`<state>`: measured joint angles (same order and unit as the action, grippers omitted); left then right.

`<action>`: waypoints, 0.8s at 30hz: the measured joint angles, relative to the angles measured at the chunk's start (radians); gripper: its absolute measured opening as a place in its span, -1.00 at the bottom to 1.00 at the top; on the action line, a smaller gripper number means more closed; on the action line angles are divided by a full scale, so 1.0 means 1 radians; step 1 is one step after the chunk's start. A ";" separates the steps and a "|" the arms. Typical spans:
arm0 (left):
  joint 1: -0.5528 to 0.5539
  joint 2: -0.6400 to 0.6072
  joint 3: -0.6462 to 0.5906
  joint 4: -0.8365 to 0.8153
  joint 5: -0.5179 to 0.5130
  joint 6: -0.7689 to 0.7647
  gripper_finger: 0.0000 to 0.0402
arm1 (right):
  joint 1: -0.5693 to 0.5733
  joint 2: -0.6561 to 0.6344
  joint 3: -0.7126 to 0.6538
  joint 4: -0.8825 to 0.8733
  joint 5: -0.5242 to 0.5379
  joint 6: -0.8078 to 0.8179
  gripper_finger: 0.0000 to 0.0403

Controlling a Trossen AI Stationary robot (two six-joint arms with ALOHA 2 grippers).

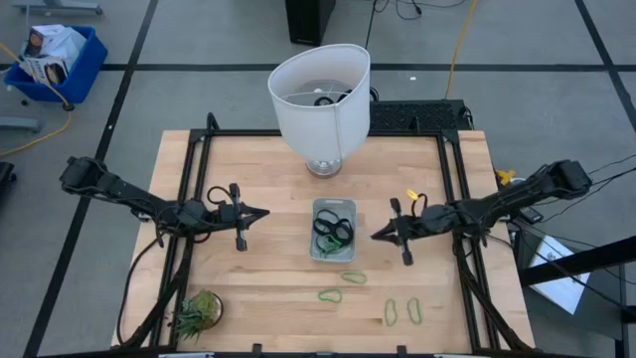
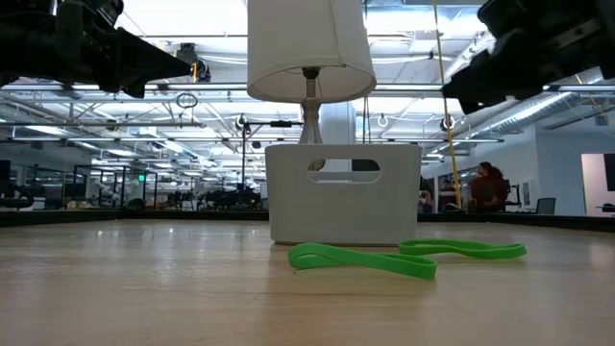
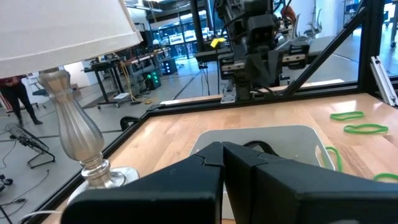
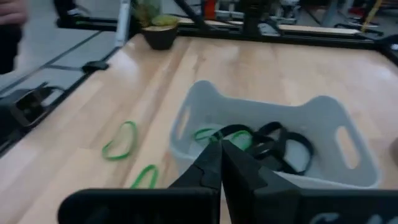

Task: Pick and place rubber bands into bin
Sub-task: Put the green rubber band into the gray bin

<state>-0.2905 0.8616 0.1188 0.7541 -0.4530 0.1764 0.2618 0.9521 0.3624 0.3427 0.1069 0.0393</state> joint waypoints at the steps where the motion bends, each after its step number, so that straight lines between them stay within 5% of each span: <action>1: 0.000 0.000 0.000 0.000 0.000 -0.001 -0.97 | 0.019 -0.005 -0.004 -0.002 -0.002 0.001 -1.00; 5: 0.000 0.000 0.000 -0.001 0.000 -0.002 -0.97 | 0.148 -0.010 -0.004 -0.017 0.017 -0.024 -1.00; 12: 0.000 0.000 0.000 -0.002 0.000 -0.004 -0.97 | 0.341 -0.010 0.006 -0.060 0.223 0.035 -1.00; 24: 0.000 0.000 0.000 -0.027 0.047 -0.093 -0.97 | 0.354 -0.071 -0.012 -0.109 0.355 -0.103 -1.00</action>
<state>-0.2901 0.8616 0.1192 0.7271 -0.4056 0.0837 0.6159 0.8810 0.3500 0.2337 0.4618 -0.0639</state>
